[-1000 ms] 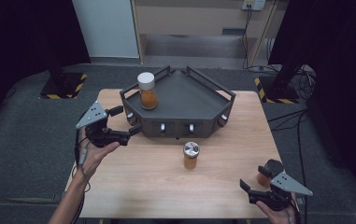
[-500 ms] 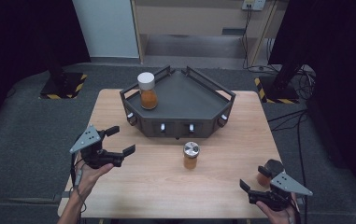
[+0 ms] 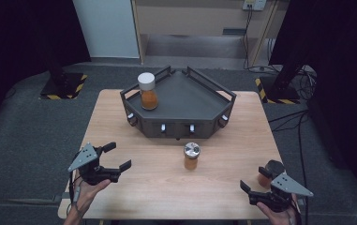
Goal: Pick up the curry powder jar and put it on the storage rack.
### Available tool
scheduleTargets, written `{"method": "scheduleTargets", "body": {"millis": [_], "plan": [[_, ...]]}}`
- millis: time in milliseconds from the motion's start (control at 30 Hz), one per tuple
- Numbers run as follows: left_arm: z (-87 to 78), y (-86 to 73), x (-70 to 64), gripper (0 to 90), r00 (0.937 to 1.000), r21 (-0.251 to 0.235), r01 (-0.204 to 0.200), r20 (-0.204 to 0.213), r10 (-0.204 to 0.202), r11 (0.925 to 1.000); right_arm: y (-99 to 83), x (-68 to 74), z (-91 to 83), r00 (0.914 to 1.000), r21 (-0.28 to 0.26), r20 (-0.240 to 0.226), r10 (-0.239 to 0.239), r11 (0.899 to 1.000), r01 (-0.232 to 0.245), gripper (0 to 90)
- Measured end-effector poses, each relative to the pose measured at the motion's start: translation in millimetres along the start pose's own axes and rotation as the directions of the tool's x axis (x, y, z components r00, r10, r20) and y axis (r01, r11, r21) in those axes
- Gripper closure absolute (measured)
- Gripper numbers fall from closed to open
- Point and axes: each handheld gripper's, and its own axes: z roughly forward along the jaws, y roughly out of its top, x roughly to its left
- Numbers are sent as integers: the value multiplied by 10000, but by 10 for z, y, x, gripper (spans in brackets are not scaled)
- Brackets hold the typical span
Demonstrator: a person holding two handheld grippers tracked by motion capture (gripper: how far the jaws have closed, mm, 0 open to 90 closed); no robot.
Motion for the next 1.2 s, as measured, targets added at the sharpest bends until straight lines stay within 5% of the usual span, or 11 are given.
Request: {"method": "scheduleTargets", "body": {"millis": [267,900,1200], "plan": [[-55,-181,18,51,9995,179,261,150,-264,9995,-2,-2,3,10000,-9,-4,-48,10000,48,99],[-45,-326,8,53,9990,1012,-397,-186,418,9941,5,1,11,9999,25,-119,-58,10000,58,99],[-49,-359,40,51,9994,877,-334,-78,342,9956,6,1,21,9999,27,-96,-80,10000,80,99]]}}
